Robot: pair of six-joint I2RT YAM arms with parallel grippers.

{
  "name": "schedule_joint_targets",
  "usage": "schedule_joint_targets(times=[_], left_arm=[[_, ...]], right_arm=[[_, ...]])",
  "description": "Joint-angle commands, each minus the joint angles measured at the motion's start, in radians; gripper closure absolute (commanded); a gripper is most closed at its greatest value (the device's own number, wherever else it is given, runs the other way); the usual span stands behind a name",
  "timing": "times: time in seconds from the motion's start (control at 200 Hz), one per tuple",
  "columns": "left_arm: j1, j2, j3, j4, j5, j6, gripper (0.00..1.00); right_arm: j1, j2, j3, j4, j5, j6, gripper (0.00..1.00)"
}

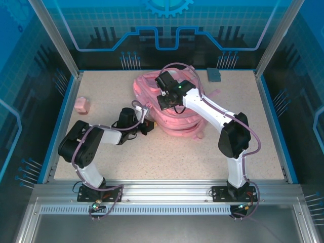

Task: Pack the student bag
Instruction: Zip the student bag at the center of the table.

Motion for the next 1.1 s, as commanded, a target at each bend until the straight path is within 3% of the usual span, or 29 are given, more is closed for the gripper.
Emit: schedule_joint_targets(times=[0.0, 0.38, 0.64, 0.845, 1.02, 1.091], left_arm=[[-0.003, -0.045, -0.047, 0.044, 0.032, -0.021, 1.0], [-0.138, -0.13, -0.112, 0.058, -0.018, -0.048, 1.0], [-0.248, -0.18, -0.096, 0.042, -0.039, -0.066, 1.0], [-0.343, -0.149, -0.081, 0.17, -0.05, -0.159, 1.0], [-0.354, -0.097, -0.109, 0.342, -0.056, -0.277, 1.0], [-0.354, -0.091, -0.107, 0.314, -0.08, -0.28, 1.0]], right_arm=[[-0.015, -0.009, 0.066, 0.015, 0.03, 0.027, 1.0], [-0.014, 0.046, 0.103, 0.06, -0.125, 0.079, 1.0], [-0.01, 0.091, 0.117, 0.097, -0.152, 0.139, 1.0], [-0.012, 0.097, 0.096, 0.133, -0.182, 0.171, 1.0], [-0.028, 0.06, 0.032, 0.165, -0.216, 0.194, 1.0], [-0.041, 0.027, -0.011, 0.177, -0.236, 0.198, 0.91]])
